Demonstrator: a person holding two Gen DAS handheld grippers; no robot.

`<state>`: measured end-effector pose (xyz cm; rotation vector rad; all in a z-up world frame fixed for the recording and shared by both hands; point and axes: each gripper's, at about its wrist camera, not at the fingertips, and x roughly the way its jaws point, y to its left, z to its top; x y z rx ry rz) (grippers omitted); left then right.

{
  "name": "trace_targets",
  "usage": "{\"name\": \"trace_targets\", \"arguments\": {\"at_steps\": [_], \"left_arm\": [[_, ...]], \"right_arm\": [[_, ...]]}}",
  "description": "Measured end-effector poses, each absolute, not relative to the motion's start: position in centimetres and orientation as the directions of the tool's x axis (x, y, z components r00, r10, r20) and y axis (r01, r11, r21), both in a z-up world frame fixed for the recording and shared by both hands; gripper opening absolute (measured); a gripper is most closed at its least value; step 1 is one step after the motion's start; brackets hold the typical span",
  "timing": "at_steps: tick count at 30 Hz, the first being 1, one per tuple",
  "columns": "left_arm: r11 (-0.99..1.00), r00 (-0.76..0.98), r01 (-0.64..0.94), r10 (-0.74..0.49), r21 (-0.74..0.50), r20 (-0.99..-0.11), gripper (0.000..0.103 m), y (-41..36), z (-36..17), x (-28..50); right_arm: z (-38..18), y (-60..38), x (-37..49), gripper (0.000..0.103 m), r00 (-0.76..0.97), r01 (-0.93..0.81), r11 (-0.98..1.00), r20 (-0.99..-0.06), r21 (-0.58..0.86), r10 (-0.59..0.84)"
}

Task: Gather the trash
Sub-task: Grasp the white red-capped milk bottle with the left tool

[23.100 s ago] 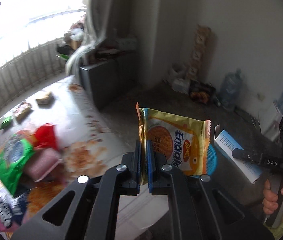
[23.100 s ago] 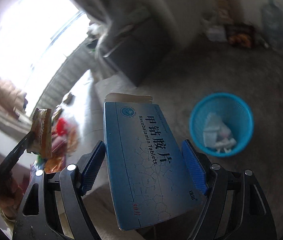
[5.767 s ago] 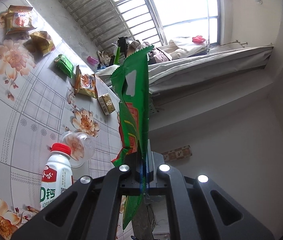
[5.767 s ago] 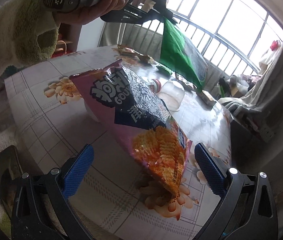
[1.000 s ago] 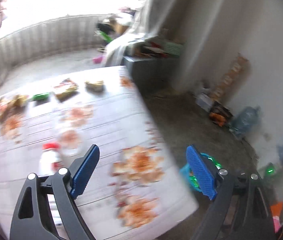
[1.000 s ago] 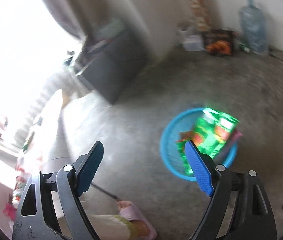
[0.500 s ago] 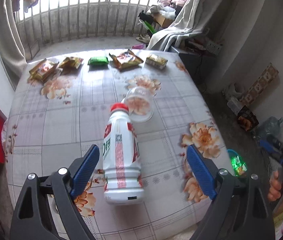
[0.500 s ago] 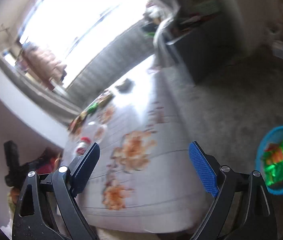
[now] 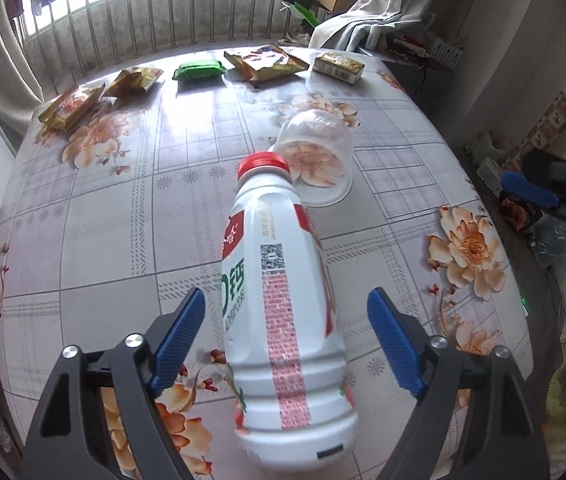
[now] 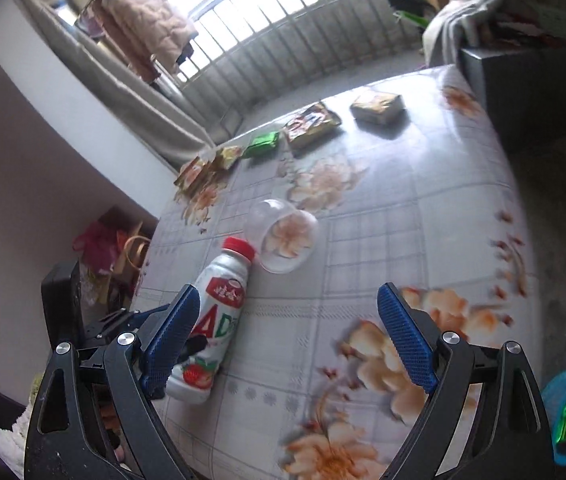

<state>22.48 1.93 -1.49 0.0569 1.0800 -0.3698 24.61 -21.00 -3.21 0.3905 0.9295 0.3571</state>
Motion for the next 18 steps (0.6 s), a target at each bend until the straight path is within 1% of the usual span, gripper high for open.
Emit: {"name": "trace_targets", "arguments": {"at_steps": [1,3,5,7,14,18], "left_arm": [[0.937,0.408,0.319,-0.273,-0.144,-0.871,0.074,2.1,-1.8,22.7],[0.936,0.387,0.313,-0.283,-0.164,-0.877,0.067,2.3,-2.3,23.1],[0.931,0.371,0.310,-0.305,-0.192,-0.877,0.063,2.6,-2.8,23.5],[0.927,0.371,0.310,-0.324,-0.213,-0.870,0.063,2.9,-2.8,23.7],[0.940,0.407,0.248,-0.321,-0.234,-0.855,0.062,5.6,-2.9,24.4],[0.945,0.416,0.223,-0.314,-0.239,-0.853,0.062,6.9,-2.9,24.7]], "right_arm": [[-3.2,-20.4,25.4,0.086,0.538,-0.140,0.875,-0.706,0.464,0.460],[-3.4,-19.2,26.8,0.086,0.522,-0.157,0.885,-0.724,0.439,0.451],[-3.5,-18.2,28.1,0.086,0.505,-0.175,0.887,-0.735,0.426,0.453],[-3.8,-17.1,29.3,0.086,0.487,-0.191,0.891,-0.748,0.413,0.451],[-5.4,-13.9,32.4,0.086,0.455,-0.231,0.914,-0.794,0.334,0.404],[-6.3,-12.3,33.1,0.086,0.453,-0.263,0.930,-0.818,0.258,0.355]]}}
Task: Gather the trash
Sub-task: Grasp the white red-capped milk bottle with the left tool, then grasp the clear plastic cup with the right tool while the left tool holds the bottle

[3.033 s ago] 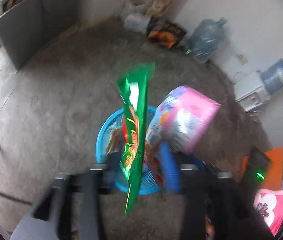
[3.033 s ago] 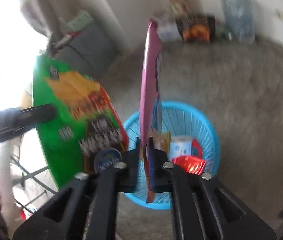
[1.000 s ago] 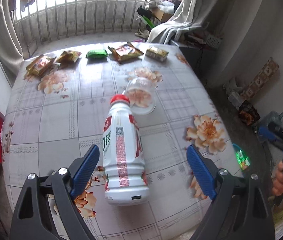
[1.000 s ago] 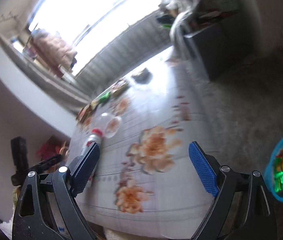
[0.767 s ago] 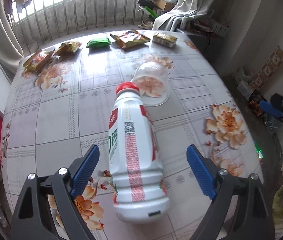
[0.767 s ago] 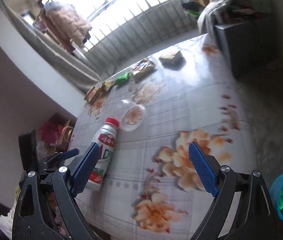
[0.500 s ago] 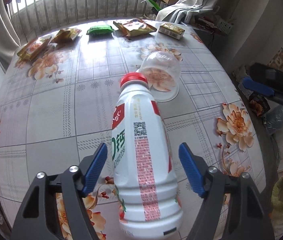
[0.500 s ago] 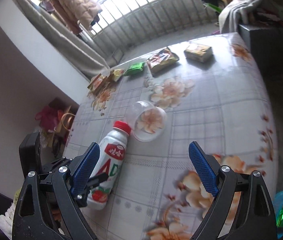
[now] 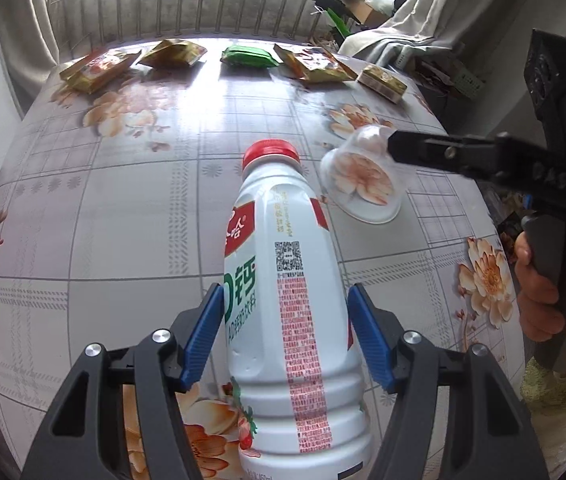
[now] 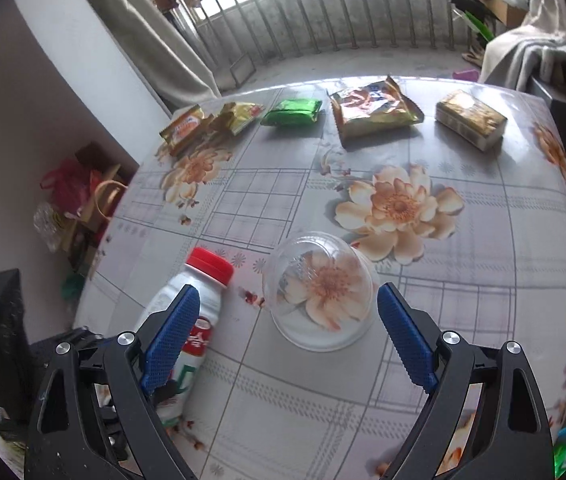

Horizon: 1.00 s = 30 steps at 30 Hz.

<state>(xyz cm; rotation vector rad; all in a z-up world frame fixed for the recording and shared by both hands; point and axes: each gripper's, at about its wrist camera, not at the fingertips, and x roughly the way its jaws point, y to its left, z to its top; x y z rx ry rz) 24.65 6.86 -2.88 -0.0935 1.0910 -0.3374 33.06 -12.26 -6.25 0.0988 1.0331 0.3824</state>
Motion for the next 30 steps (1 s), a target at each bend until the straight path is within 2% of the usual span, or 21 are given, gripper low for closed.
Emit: {"name": "trace_targets", "arguments": {"at_steps": [10,19,21,30], "left_arm": [[0.951,0.433,0.215,-0.296,-0.221,-0.852,0.062,6.8,-2.8,24.4],[0.952,0.432,0.208,-0.294,-0.224,-0.852,0.062,6.8,-2.9,24.6],[0.954,0.430,0.204,-0.291,-0.222,-0.855,0.062,6.8,-2.8,24.7],[0.956,0.420,0.191,-0.287,-0.225,-0.861,0.063,6.4,-2.9,25.2]], "right_arm": [[-8.0,-11.0,34.1,0.086,0.465,-0.270,0.950,-0.842,0.159,0.273],[-8.4,-11.5,34.4,0.071,0.472,-0.250,0.956,-0.842,0.155,0.260],[-8.5,-11.8,34.5,0.063,0.473,-0.242,0.957,-0.842,0.159,0.259],[-8.3,-12.6,33.8,0.062,0.480,-0.226,0.959,-0.837,0.170,0.261]]}}
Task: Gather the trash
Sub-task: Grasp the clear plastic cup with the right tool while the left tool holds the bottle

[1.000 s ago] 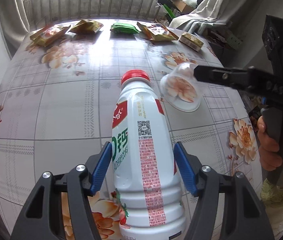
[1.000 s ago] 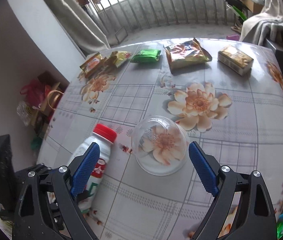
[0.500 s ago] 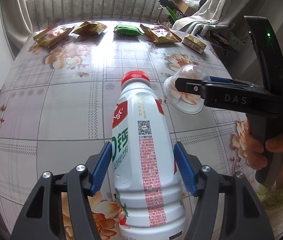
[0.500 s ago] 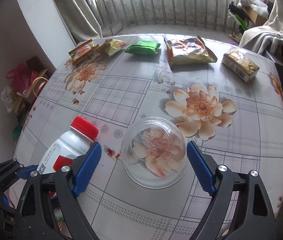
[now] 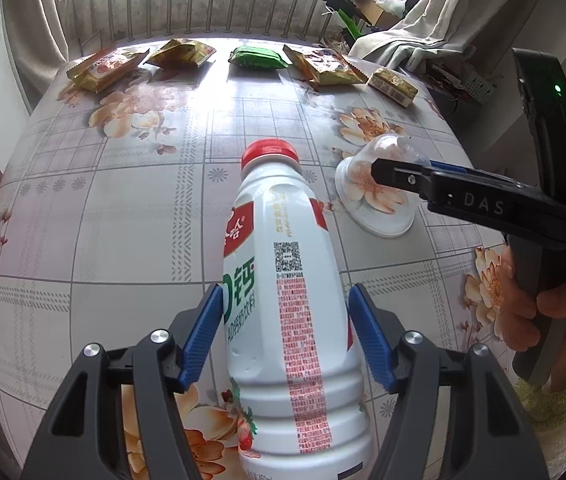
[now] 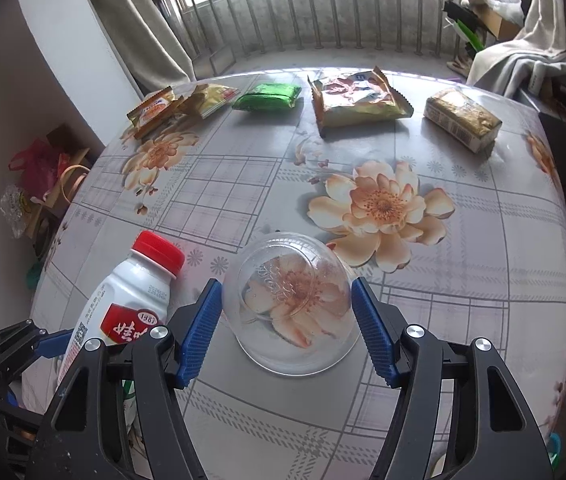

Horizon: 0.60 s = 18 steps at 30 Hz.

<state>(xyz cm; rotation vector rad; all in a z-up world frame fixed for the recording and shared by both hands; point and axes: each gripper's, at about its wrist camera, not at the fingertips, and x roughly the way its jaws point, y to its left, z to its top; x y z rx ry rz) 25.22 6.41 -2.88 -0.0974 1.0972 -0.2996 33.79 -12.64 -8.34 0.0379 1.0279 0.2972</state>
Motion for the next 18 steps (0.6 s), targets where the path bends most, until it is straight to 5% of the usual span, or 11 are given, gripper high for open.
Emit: {"name": "trace_targets", "arguments": {"at_steps": [18], "left_arm": [[0.944,0.435,0.202,-0.324,-0.259,-0.840,0.061,6.3,-2.1,24.3]], "right_arm": [[-5.8,-20.2,27.2,0.061,0.547,-0.126,0.940,-0.768,0.317,0.333]]}}
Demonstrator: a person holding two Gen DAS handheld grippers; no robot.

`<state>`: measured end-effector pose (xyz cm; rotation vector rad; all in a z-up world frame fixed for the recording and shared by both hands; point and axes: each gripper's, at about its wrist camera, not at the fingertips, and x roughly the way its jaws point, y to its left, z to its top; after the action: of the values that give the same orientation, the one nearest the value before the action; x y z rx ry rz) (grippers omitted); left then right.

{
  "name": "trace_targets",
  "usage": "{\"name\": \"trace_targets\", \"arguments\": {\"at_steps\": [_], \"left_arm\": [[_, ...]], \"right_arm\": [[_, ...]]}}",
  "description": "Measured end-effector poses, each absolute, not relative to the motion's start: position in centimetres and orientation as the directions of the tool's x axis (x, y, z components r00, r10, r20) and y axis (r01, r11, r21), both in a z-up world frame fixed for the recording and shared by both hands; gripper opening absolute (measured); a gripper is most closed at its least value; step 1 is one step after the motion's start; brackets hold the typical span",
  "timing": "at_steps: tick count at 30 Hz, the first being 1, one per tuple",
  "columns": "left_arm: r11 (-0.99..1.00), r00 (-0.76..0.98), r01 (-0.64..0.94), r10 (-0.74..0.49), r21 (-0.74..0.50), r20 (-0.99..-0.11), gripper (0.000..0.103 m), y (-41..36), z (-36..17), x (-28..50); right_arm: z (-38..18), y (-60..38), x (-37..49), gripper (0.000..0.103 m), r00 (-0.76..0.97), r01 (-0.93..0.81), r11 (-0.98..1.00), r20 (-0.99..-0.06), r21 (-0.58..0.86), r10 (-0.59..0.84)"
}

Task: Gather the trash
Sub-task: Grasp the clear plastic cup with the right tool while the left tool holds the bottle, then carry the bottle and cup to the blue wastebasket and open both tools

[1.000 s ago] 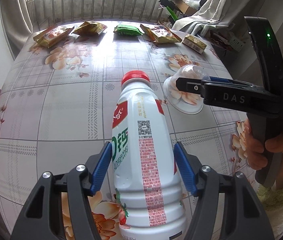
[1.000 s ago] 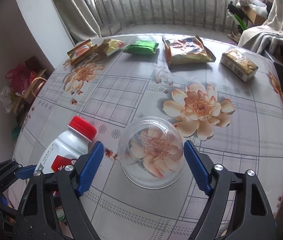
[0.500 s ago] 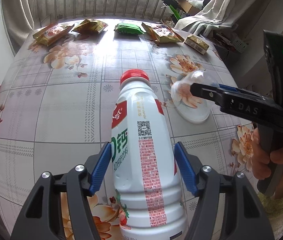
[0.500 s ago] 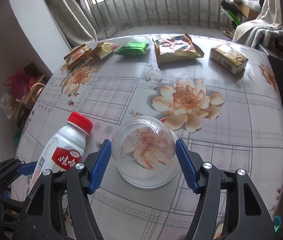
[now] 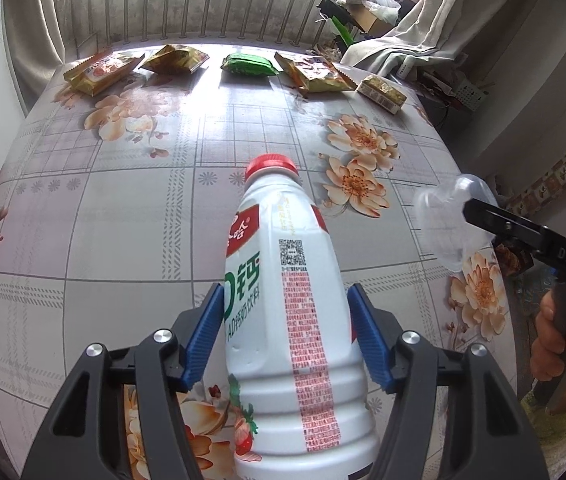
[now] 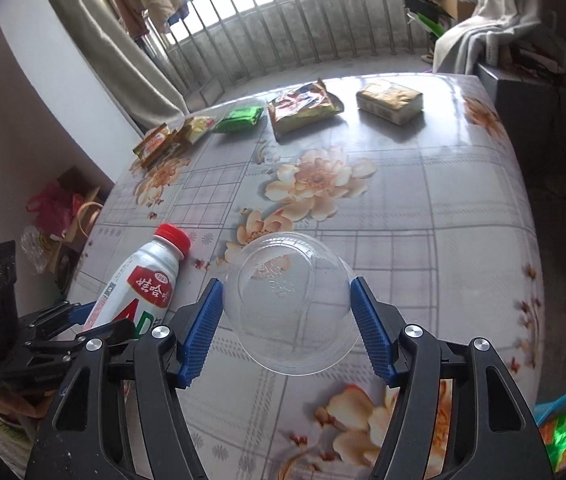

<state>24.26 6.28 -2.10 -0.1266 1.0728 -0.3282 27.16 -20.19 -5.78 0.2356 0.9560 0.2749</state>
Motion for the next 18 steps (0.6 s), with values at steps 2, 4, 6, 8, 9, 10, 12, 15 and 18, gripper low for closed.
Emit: {"name": "trace_targets", "arguments": {"at_steps": [2,4,6,8,9,10,12,15,18], "left_arm": [[0.943,0.437,0.204,-0.328,-0.263,-0.838,0.061,6.1,-1.8,23.9],[0.941,0.440,0.210,-0.333,-0.265,-0.834,0.061,5.9,-1.3,23.4],[0.937,0.439,0.217,-0.343,-0.273,-0.830,0.061,5.6,-0.9,23.0],[0.932,0.437,0.225,-0.358,-0.285,-0.825,0.061,5.2,-0.3,22.6],[0.929,0.438,0.232,-0.365,-0.289,-0.822,0.061,4.9,0.1,22.3],[0.926,0.439,0.239,-0.372,-0.293,-0.818,0.061,4.6,0.4,22.0],[0.916,0.442,0.265,-0.394,-0.302,-0.806,0.061,3.5,1.5,21.3],[0.895,0.439,0.316,-0.433,-0.317,-0.787,0.061,1.3,3.0,20.4],[0.863,0.424,0.387,-0.479,-0.324,-0.769,0.061,-2.0,4.6,19.5]], "right_arm": [[-5.3,-21.0,26.5,0.061,0.555,-0.115,0.936,-0.759,0.334,0.339],[-4.8,-21.8,25.8,0.061,0.565,-0.105,0.930,-0.748,0.354,0.348],[-4.2,-22.6,24.9,0.061,0.575,-0.093,0.922,-0.736,0.376,0.358],[-3.5,-23.6,23.9,0.061,0.592,-0.081,0.916,-0.721,0.393,0.362],[-3.2,-24.0,23.3,0.061,0.600,-0.076,0.914,-0.714,0.399,0.361],[-2.8,-24.7,22.6,0.061,0.612,-0.070,0.912,-0.705,0.404,0.359],[-1.9,-26.4,20.7,0.061,0.641,-0.051,0.907,-0.683,0.418,0.351],[-0.7,-29.4,17.4,0.061,0.686,-0.001,0.901,-0.656,0.433,0.316],[0.2,-33.1,13.3,0.061,0.728,0.077,0.899,-0.640,0.432,0.245]]}}
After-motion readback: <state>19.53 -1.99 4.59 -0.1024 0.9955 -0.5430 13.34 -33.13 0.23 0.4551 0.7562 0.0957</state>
